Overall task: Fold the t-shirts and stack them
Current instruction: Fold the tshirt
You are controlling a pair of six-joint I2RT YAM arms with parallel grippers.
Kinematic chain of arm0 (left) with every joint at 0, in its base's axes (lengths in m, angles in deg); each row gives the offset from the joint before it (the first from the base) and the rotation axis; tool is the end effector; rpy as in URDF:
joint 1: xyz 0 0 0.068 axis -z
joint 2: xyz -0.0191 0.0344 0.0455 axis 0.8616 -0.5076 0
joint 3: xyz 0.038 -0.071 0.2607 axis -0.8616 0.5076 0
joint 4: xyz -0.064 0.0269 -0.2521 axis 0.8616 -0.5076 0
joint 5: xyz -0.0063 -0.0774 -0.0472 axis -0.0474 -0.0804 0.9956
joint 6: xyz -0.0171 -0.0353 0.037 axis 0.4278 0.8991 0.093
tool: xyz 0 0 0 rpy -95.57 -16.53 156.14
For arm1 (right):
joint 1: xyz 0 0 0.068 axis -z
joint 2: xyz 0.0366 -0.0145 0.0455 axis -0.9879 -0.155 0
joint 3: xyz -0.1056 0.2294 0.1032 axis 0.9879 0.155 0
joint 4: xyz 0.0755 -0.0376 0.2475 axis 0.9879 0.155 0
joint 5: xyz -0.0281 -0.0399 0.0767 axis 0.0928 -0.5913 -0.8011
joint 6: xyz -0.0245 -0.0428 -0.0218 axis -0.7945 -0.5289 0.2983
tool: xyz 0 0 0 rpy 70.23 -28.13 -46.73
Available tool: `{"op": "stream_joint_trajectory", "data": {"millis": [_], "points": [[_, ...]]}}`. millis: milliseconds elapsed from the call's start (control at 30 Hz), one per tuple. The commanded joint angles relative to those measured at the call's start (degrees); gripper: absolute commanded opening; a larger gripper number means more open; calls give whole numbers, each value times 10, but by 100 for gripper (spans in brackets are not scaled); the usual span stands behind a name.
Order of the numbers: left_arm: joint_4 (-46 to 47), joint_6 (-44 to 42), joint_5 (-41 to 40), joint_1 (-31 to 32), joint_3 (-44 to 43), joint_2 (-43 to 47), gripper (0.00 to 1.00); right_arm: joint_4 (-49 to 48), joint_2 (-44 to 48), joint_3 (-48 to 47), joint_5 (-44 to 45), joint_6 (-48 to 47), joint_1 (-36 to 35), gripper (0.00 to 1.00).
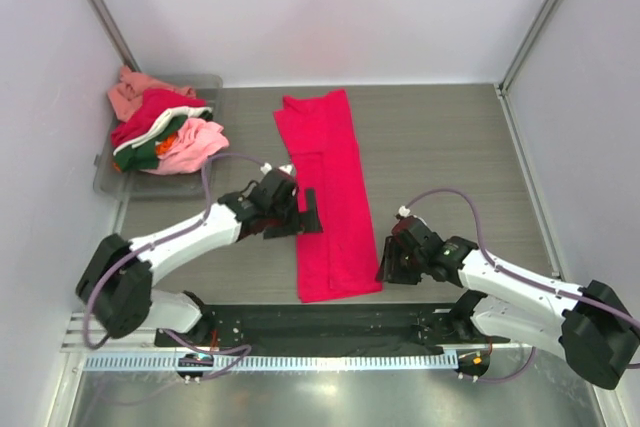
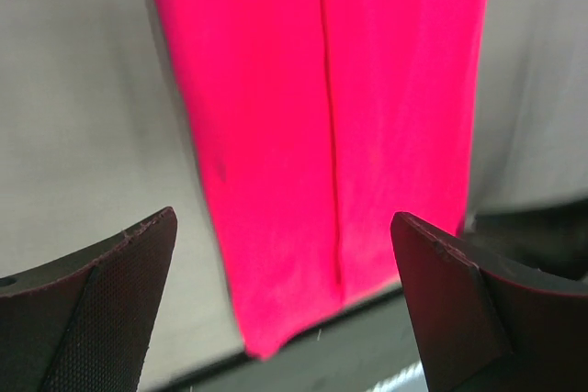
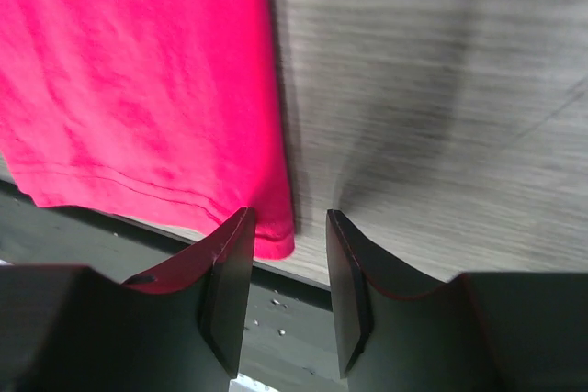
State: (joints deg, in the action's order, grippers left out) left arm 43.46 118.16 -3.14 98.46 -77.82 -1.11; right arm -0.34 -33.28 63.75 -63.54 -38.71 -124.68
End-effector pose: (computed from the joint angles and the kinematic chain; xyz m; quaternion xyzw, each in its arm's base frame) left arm 0.2247 -0.1833 0.2188 -0.0470 0.9511 -0.2162 0.2157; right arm 0.1202 0.1174 0.1595 0.0290 0.9649 0.2060 0.1601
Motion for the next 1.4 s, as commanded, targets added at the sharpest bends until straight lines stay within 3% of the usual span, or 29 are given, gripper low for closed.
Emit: {"op": "stream_joint_trajectory", "data": {"millis": [0,133,400,600,767,1033,1267,1300,1367], "points": [[12,67,-47,41,77,95,100,12,14,11,-19,25,-7,43],[32,138,-54,110,152,174,98,-1,4,17,-32,25,-11,43],[23,216,-82,186,220,213,91,-7,-11,24,-42,22,-20,36],[45,248,-78,190,283,270,76,-24,-27,30,-47,24,-29,22],[60,265,-47,190,305,282,62,-27,-24,27,-48,27,-32,4],[134,291,-21,196,347,254,43,-31,-22,28,-48,31,-35,1],[199,304,0,210,354,200,41,-34,-9,38,-52,36,-36,1],[206,305,2,212,354,196,37,-34,-8,38,-52,36,-38,1],[210,306,0,219,353,197,6,-33,0,38,-54,37,-37,1]]}}
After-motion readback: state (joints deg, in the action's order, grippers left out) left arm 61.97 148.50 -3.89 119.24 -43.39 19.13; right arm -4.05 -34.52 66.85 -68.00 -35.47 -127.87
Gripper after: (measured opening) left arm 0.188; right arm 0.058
